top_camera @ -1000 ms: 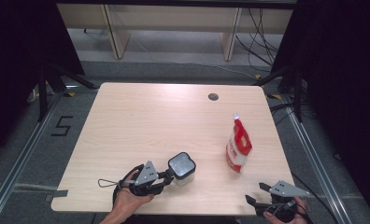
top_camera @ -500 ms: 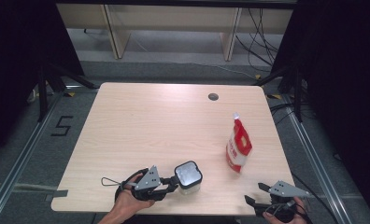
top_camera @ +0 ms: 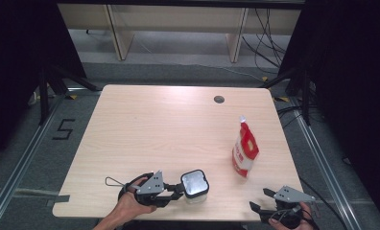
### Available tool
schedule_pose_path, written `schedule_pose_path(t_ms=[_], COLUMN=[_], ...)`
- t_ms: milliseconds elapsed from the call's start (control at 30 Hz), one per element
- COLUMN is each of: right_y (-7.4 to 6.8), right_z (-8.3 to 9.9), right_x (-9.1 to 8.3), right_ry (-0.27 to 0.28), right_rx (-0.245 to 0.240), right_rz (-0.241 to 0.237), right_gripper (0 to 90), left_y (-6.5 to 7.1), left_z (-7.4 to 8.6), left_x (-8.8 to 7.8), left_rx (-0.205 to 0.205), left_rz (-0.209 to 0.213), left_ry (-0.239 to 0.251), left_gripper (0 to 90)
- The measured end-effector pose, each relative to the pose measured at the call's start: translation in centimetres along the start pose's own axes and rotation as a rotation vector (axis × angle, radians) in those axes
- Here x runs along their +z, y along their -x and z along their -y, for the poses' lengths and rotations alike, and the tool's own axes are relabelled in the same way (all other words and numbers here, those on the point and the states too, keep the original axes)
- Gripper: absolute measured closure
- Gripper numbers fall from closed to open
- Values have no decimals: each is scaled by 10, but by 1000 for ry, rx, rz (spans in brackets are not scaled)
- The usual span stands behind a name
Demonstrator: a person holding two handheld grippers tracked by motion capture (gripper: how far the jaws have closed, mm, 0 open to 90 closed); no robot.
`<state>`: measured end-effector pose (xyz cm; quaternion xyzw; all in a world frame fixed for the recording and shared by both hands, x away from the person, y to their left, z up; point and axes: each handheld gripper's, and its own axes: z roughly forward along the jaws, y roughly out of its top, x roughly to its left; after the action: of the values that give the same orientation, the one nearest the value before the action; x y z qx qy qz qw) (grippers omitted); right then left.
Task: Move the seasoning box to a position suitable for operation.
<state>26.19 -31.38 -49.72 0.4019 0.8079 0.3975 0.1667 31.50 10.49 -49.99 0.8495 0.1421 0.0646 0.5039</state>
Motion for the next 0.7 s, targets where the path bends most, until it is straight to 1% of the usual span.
schedule_pose_path(t_ms=[33, 67, 100, 133, 167, 200, 233, 300, 333, 367, 400, 433, 467, 500, 533, 567, 600, 633, 667, 700], right_y=[0, 0, 0, 0, -1, -1, -1, -5, -4, -4, -5, -4, -6, -6, -4, -5, -6, -9, -7, -9], right_z=[0, 0, 0, 0, 0, 0, 0, 0, -1, -1, -1, -1, -1, -1, -1, -2, -2, -2, -3, -3], right_x=[0, 0, 0, 1, 1, 1, 1, 2, 2, 2, 1, 2, 2, 2, 3, 2, 3, 2, 3, 3], right_ry=[-1, -1, -2, 4, 2, -3, -9, -19, -17, -17, -25, -12, -21, -21, -16, -17, -6, -17, -2, 0], right_rx=[4, 4, 3, 6, 2, 9, 3, 30, 17, 17, 21, -3, 20, 20, -11, -24, -28, -10, -59, -53], right_rz=[-5, -5, -4, -14, -14, -22, -17, -17, -33, -33, -22, -22, -33, -33, -36, -29, -29, -37, -31, -37], right_gripper=[274, 274, 274, 274, 274, 274, 274, 274, 274, 274, 274, 274, 275, 275, 275, 276, 279, 287, 290, 290], left_y=[-2, -4, -5, -6, -6, -9, -9, -10, -13, -13, -14, -14, -15, -15, -15, -16, -18, -19, -18, -19], left_z=[0, 0, 0, 0, 0, 0, 0, 1, 2, 2, 2, 2, 2, 2, 2, 3, 3, 2, 3, 3], left_x=[0, -1, 0, -1, -2, -2, -4, -4, -5, -5, -5, -5, -6, -6, -6, -7, -7, -8, -7, -8], left_rx=[7, 20, 9, 15, 13, 44, 31, 21, 3, 3, -6, -7, -6, -12, -13, -11, -15, -18, -46, -42], left_rz=[12, 22, 28, 16, 13, 11, -9, -15, -25, -25, -24, -25, -31, -34, -42, -50, -59, -57, -58, -61], left_ry=[2, -8, 1, -9, -9, -15, -22, -22, -26, -26, -25, -27, -27, -22, -25, -26, -33, -39, -32, -35], left_gripper=[718, 718, 717, 716, 716, 716, 715, 703, 693, 692, 692, 692, 694, 694, 695, 700, 703, 705, 704, 699])
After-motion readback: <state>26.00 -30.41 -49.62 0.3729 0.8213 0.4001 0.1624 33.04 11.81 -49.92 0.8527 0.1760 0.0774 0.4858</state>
